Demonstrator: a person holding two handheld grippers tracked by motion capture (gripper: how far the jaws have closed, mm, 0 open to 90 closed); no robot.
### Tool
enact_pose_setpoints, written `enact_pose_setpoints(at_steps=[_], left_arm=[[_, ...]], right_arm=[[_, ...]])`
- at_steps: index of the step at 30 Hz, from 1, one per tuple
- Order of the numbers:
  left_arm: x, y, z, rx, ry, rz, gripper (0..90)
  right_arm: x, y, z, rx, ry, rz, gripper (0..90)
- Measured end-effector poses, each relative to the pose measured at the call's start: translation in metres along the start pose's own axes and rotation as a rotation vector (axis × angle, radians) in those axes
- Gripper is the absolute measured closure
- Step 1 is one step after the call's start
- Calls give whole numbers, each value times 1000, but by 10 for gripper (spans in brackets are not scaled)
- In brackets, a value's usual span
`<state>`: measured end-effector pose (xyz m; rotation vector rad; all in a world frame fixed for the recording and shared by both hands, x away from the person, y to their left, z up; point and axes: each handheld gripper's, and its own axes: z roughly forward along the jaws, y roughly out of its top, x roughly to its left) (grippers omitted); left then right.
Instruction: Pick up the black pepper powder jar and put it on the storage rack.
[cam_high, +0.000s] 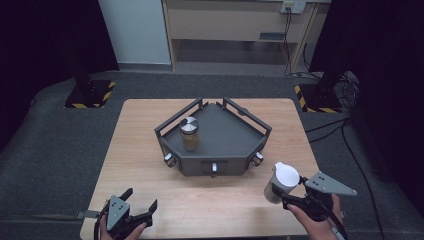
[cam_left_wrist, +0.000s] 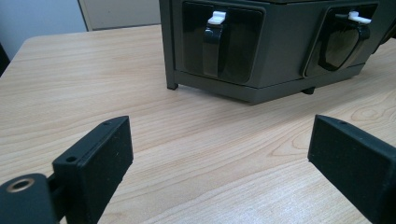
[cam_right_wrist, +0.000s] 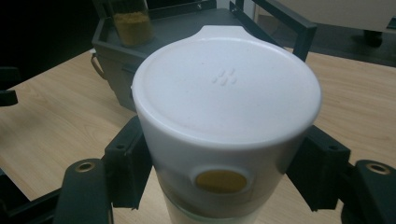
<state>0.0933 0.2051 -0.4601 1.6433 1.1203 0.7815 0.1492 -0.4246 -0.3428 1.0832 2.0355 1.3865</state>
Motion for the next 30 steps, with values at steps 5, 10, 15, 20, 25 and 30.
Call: enact_pose_setpoints(at_steps=[5,10,15,20,25,30], left_arm=[[0,0,0,0,0,1,56],[0,0,0,2,0,2,54],[0,0,1,7,-3,7,54],[0,0,2,9,-5,11,54],[0,0,2,10,-6,12,54],[0,0,3,11,-8,11,54]], right_arm=[[-1,16,3,-4,14,3,310],[-1,36,8,-12,21,-4,310],[-2,57,14,-29,30,-10,310],[-4,76,24,-41,37,-17,310],[-5,94,35,-48,38,-27,310],[-5,109,43,-51,38,-45,310]])
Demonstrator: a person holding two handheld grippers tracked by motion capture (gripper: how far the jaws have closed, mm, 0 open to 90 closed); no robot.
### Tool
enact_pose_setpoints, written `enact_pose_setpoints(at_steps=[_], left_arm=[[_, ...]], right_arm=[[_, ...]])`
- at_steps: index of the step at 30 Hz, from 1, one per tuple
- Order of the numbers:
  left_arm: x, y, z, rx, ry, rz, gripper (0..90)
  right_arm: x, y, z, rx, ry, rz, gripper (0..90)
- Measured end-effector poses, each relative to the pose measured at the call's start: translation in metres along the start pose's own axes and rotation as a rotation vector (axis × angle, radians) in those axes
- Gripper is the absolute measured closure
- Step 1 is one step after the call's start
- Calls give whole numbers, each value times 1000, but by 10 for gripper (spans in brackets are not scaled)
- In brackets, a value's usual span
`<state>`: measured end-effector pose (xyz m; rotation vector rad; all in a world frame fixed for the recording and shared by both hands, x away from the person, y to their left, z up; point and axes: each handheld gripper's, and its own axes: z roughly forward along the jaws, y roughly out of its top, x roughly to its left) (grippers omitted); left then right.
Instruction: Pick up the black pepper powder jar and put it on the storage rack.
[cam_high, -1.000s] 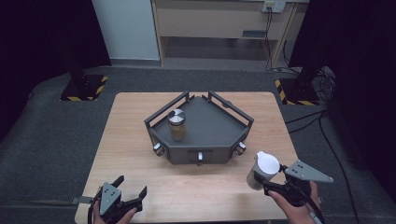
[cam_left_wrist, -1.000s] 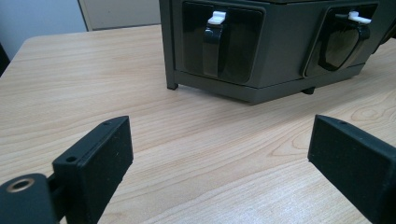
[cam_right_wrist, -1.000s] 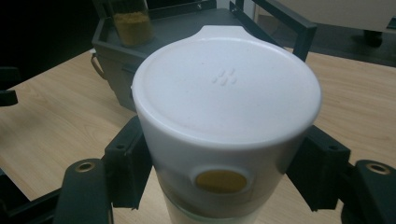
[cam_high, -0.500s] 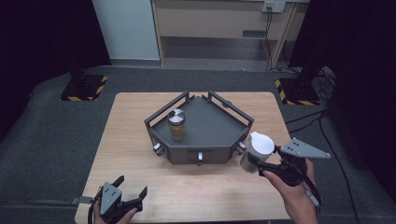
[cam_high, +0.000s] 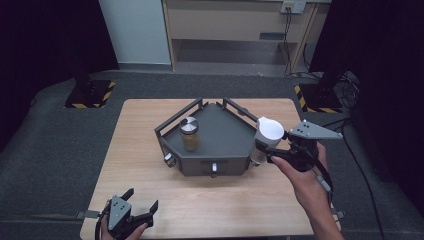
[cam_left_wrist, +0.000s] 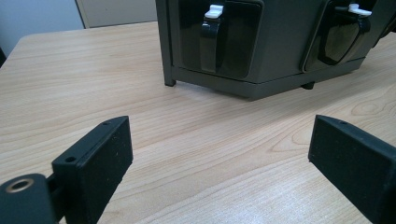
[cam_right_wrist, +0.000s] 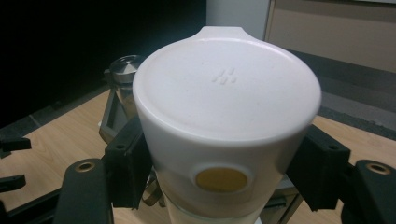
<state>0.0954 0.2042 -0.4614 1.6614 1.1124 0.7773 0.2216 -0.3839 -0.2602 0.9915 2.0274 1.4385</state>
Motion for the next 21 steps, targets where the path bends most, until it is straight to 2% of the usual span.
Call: enact_pose_setpoints(at_steps=[7,13,21], left_arm=[[1,0,1,4,-4,2,54],[1,0,2,4,-7,3,54],[1,0,4,6,-13,2,54]], right_arm=[[1,15,14,9,-6,-17,310],[-1,22,27,8,-7,-11,310],[-1,32,49,13,-7,-27,310]])
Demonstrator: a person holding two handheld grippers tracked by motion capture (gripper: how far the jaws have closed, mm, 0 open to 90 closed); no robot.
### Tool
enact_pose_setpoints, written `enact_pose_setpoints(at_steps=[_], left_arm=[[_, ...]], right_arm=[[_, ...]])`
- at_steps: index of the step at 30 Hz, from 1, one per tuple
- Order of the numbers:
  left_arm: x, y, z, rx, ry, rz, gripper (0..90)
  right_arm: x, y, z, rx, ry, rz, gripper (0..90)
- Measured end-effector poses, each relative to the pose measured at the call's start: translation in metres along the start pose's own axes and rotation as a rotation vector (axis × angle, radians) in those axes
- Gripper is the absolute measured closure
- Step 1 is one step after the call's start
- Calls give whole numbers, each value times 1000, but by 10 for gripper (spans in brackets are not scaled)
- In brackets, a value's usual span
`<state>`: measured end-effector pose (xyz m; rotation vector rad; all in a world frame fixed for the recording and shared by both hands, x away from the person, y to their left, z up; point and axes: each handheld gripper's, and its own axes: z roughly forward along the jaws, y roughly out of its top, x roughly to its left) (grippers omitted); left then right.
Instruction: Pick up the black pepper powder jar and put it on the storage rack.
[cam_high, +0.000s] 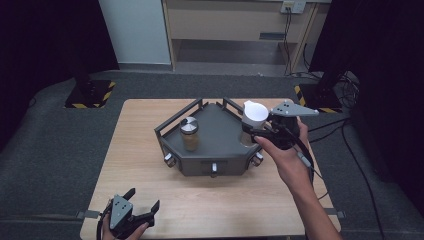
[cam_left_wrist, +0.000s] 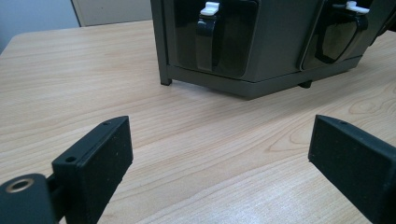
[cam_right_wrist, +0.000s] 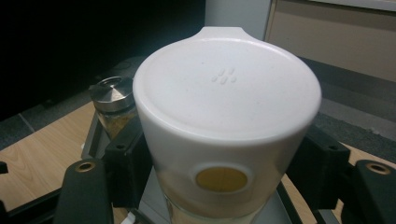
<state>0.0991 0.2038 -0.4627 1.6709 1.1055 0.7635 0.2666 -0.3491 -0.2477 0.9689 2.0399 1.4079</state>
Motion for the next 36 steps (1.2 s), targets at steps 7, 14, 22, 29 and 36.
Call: enact_pose_setpoints(at_steps=[7,14,22,29,36], left_arm=[[0,-1,1,2,-6,0,54],[0,-1,0,3,-8,1,54],[1,-2,-1,1,-7,-4,54],[2,-2,0,2,-10,-5,54],[2,-2,1,3,-11,-4,54]], right_arm=[[0,-1,21,2,-1,5,310],[-1,-8,39,13,-5,13,310],[-3,-16,54,32,-11,27,310],[-4,-22,62,39,-24,33,310],[-3,-28,68,46,-22,36,310]])
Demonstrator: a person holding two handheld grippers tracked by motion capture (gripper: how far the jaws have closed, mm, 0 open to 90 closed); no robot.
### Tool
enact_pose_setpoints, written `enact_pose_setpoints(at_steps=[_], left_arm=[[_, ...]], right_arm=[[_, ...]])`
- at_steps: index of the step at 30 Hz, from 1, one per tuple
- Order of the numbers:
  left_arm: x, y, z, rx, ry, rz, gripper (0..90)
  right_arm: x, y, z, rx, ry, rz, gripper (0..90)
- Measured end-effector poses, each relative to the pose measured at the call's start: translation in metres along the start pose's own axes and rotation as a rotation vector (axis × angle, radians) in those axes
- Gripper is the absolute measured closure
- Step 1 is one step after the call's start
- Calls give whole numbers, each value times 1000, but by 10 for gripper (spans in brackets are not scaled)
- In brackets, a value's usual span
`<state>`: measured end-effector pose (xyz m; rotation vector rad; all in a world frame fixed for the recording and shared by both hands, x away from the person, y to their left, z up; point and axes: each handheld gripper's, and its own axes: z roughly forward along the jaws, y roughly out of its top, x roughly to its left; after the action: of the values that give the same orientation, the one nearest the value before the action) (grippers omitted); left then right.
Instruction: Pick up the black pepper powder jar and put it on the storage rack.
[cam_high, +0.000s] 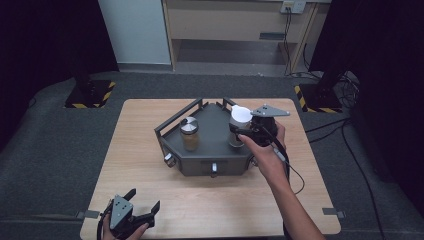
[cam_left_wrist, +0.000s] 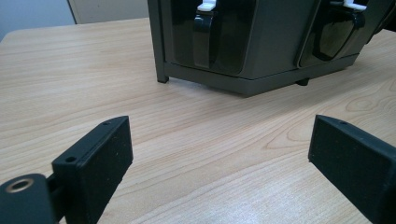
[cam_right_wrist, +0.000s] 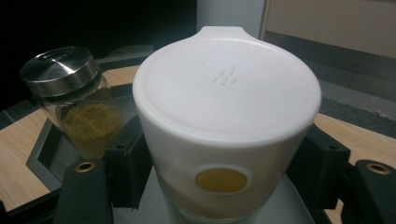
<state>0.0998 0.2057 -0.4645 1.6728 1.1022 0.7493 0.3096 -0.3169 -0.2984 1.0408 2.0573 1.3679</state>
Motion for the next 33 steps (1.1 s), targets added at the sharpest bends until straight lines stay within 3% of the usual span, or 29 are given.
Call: enact_pose_setpoints(at_steps=[24,33], left_arm=[[0,0,1,3,-8,2,56],[-1,1,2,7,-14,6,57]], right_arm=[[1,-8,10,14,1,-8,309],[5,-13,8,6,-2,-49,306]])
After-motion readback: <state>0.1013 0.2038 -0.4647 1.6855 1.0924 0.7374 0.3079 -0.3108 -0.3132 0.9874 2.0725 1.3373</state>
